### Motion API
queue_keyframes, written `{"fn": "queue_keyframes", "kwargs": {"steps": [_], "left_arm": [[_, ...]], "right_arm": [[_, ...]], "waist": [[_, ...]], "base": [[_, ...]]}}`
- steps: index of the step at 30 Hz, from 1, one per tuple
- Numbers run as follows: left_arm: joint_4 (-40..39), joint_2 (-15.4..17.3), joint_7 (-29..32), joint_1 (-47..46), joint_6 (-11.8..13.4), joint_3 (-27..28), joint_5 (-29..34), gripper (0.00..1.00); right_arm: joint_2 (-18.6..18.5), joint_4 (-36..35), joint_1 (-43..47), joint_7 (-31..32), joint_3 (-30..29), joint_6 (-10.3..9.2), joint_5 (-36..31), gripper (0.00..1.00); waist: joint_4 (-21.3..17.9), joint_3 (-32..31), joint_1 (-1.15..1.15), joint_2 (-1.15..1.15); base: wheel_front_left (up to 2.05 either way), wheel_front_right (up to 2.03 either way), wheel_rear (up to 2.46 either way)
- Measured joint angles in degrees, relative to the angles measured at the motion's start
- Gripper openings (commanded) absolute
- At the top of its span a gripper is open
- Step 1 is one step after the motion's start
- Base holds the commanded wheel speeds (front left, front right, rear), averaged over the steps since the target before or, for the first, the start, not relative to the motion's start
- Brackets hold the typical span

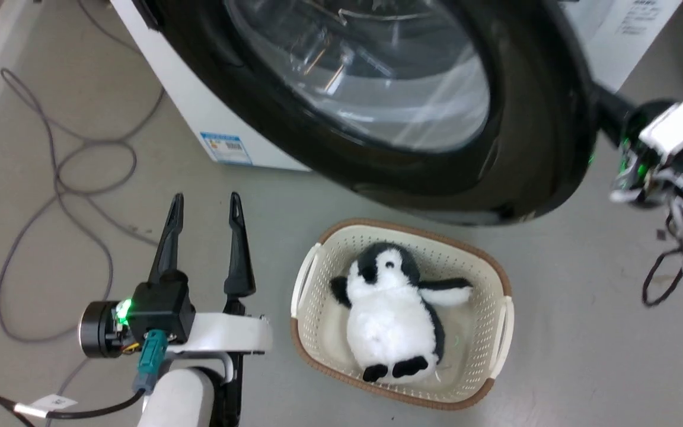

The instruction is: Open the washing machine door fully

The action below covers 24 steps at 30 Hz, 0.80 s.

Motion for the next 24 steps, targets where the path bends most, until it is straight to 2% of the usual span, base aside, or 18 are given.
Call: {"fn": "queue_keyframes", "kwargs": {"steps": [7,17,24], "left_arm": [[0.8,0.0,0.0,2.6,-0.7,1.1,0.2,1.00],[2.0,0.0,0.0,5.6,-1.8,2.2,1.0,1.00],[2.5,0.0,0.0,7.4,-2.3,2.4,1.1,1.00]], "right_arm": [[0.6,-5.5,7.9,3.4,1.1,0.01,2.9,0.00],[4.2,-11.9,17.9,5.0,3.1,0.00,4.7,0.00],[7.4,-16.4,24.4,5.4,7.1,0.01,4.3,0.00]], "waist": [[-1.2,-3.6,0.00,0.00],[-2.3,-8.2,-0.01,0.00],[-2.5,-10.6,-0.01,0.00]], "base": [[0.00,0.00,0.00],[0.00,0.00,0.00],[0.00,0.00,0.00]]}}
